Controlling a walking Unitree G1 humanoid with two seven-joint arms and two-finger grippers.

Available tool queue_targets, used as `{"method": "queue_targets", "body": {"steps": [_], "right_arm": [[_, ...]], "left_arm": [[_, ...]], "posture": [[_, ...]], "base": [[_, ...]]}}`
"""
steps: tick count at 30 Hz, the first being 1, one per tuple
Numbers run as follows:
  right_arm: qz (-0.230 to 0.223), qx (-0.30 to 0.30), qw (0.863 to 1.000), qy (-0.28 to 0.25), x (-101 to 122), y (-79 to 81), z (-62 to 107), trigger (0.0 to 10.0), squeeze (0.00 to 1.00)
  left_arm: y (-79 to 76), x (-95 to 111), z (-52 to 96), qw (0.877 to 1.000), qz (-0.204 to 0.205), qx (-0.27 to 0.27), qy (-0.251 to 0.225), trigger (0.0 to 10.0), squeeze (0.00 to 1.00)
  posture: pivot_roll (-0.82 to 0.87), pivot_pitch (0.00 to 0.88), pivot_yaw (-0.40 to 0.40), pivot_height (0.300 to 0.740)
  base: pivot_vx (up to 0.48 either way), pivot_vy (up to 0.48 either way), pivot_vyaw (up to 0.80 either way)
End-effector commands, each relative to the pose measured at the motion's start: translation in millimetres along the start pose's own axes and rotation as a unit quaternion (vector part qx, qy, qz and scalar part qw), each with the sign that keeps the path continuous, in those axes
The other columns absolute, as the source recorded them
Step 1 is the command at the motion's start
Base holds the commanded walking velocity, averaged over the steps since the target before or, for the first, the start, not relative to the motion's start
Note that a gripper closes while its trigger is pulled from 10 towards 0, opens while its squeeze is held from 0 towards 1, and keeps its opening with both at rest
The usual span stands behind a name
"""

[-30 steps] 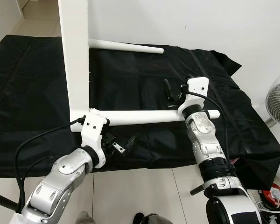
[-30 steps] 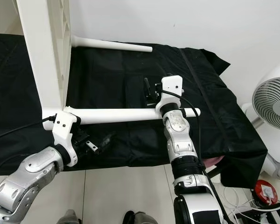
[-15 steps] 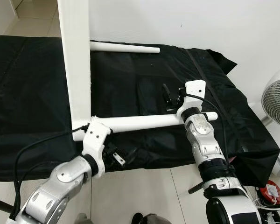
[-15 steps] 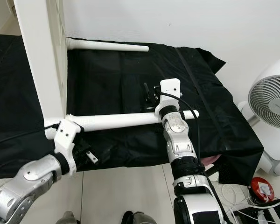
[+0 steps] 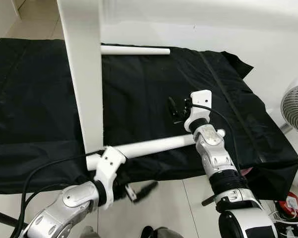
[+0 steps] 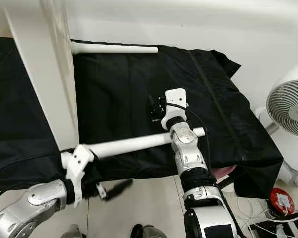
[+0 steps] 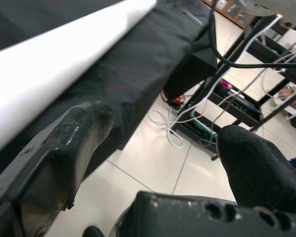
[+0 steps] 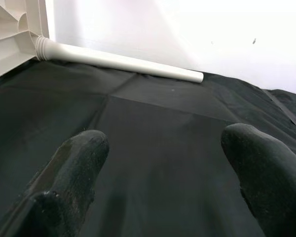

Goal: Building children table

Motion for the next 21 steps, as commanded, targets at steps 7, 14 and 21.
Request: {"method": "queue_targets", "body": {"steps": [7,14,21], "right_arm": [[0.0,-0.004,1.0,0.007,-1,-6.3,-1.6,10.0,0.0],[0.004,-0.006,1.0,0.009,-2,-9.5,0.3,10.0,0.0],[-0.008,0.009,1.0,0.006,-7,-4.8,5.8,10.0,0.0]], "left_arm": [[-25.8,-35,21.9,0.995,0.056,-0.06,0.065,10.0,0.0],[-22.4,-46,40.1,0.994,0.066,-0.034,0.081,10.0,0.0],[-23.1,-91,52.4,0.986,0.069,-0.004,0.15,10.0,0.0]], "posture": [[0.1,0.131,-0.117,0.74],[0.12,0.13,-0.118,0.74],[0.12,0.119,-0.117,0.74]], "base": [[0.0,0.0,0.0],[0.0,0.0,0.0],[0.0,0.0,0.0]]}}
Point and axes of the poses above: a point about 5 cm out from each wrist's last joint towards the gripper, its own z axis pointing back from the gripper into the wrist, its own x axis along the axis of the wrist's last joint, y = z × x, the point moved 4 cm from there along -z, pointing out of the wrist towards the gripper, and after that the axes turned 12 degrees about -z, right-handed, at the moved point
